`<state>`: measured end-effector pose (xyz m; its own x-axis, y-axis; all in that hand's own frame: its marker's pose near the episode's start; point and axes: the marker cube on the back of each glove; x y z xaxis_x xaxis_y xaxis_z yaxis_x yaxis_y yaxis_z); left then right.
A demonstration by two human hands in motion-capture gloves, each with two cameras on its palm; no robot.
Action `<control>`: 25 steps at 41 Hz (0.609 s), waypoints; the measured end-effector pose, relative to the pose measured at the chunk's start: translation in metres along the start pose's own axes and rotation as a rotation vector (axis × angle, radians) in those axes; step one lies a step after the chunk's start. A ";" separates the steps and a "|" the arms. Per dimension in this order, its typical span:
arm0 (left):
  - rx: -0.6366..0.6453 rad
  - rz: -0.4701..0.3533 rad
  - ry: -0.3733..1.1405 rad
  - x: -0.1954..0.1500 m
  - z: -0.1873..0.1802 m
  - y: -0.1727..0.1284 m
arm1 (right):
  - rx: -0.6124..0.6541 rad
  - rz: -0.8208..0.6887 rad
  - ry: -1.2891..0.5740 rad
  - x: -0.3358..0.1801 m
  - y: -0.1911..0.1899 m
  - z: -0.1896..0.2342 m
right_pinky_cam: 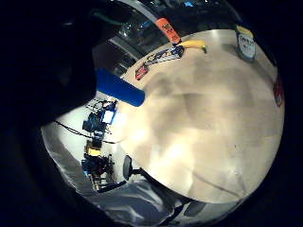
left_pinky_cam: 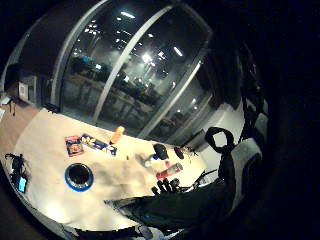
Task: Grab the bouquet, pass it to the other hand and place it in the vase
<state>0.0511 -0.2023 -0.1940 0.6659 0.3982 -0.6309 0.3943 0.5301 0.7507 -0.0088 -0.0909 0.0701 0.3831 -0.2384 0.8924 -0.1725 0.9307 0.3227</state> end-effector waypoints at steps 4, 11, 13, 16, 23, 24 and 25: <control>0.024 -0.020 -0.015 -0.020 0.001 -0.013 | 0.046 0.045 -0.006 0.001 -0.006 -0.010; 0.032 -0.056 -0.021 -0.057 0.004 -0.023 | 0.153 0.127 0.019 0.011 -0.013 -0.027; 0.031 -0.058 -0.022 -0.065 0.003 -0.024 | 0.153 0.135 0.008 0.015 -0.013 -0.031; 0.027 -0.048 -0.007 -0.085 0.005 -0.027 | 0.152 0.148 0.000 0.022 -0.011 -0.038; -0.107 -0.113 0.048 -0.144 0.006 -0.008 | 0.172 0.164 0.019 0.026 -0.002 -0.050; -0.173 -0.151 0.053 -0.156 0.005 0.001 | 0.171 0.162 0.020 0.027 0.000 -0.050; -0.251 -0.191 0.051 -0.169 0.005 0.012 | 0.167 0.158 0.023 0.027 0.002 -0.051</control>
<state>-0.0538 -0.2667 -0.0778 0.5599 0.3070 -0.7696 0.3366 0.7644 0.5498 0.0475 -0.0816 0.0790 0.3594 -0.0848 0.9293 -0.3797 0.8964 0.2286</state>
